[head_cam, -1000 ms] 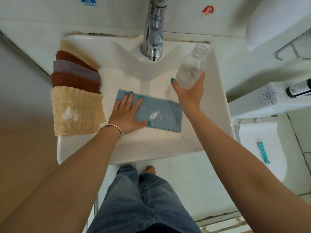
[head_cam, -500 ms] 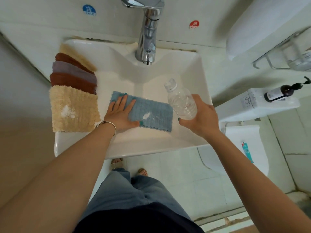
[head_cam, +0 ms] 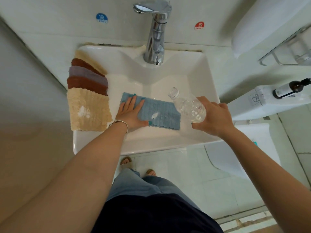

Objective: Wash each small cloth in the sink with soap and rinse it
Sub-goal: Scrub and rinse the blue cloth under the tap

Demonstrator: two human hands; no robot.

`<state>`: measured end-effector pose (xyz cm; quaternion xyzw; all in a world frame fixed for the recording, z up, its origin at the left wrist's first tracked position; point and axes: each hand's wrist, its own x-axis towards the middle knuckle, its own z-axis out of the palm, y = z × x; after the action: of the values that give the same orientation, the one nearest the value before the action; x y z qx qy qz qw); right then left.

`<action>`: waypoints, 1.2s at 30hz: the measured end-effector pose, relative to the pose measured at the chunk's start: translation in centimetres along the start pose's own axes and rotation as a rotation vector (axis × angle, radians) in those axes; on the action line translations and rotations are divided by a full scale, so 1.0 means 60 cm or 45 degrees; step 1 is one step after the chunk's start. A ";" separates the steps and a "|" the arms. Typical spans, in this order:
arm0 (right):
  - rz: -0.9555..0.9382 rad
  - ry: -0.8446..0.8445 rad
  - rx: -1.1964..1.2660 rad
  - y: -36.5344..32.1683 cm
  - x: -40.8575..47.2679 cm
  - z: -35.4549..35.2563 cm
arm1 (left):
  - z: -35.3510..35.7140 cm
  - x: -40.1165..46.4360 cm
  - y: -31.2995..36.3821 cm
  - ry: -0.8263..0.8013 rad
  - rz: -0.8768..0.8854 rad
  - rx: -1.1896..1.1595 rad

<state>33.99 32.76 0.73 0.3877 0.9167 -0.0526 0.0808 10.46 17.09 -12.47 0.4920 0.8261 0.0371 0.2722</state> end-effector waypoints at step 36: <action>-0.042 -0.123 -0.234 0.018 -0.010 -0.032 | 0.009 0.006 -0.009 0.014 0.026 -0.034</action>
<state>34.97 33.39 2.70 0.3606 0.9190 0.0118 0.1591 10.16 17.01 -13.24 0.4964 0.8220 0.0536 0.2739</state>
